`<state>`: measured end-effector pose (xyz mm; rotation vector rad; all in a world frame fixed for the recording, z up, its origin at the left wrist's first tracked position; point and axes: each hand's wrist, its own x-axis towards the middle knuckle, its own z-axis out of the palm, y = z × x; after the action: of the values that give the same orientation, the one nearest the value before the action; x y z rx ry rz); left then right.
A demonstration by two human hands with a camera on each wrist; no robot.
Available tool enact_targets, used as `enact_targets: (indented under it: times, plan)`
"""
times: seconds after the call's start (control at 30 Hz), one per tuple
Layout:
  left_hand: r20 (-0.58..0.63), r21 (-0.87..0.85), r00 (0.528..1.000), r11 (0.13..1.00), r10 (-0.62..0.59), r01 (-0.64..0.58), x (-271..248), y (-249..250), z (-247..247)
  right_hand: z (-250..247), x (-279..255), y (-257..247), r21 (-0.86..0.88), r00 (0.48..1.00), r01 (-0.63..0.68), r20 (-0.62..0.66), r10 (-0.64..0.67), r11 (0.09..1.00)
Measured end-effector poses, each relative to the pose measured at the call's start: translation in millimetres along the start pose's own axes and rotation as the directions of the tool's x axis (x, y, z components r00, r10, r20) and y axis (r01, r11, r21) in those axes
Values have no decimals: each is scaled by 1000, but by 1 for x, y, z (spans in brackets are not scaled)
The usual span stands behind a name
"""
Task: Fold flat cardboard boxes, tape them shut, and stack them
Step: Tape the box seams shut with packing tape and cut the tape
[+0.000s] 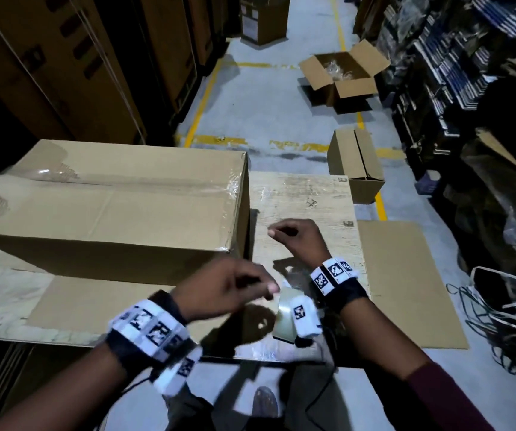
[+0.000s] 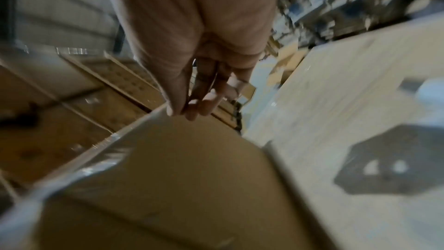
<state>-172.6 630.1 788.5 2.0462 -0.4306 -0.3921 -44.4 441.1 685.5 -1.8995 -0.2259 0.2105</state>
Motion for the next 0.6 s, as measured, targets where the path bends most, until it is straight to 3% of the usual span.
enact_targets:
  times: [0.07, 0.13, 0.3, 0.6]
  plan:
    - [-245, 48, 969, 998, 38, -27, -3, -3, -35, 22, -4, -32, 153, 998, 31, 45, -38, 988]
    - [-406, 123, 913, 992, 34, 18, 2, -28, -65, 43, -8, -46, 268, 997, -13, 78, -9, 963]
    - [-404, 207, 914, 968, -46, 141, 11, -85, -84, 63, -32, -36, 331, 991, -97, 120, 60, 939]
    - [-384, 194, 923, 976, -19, 101, 13, -92, -79, 60, -41, -40, 106, 993, 41, 104, -52, 994]
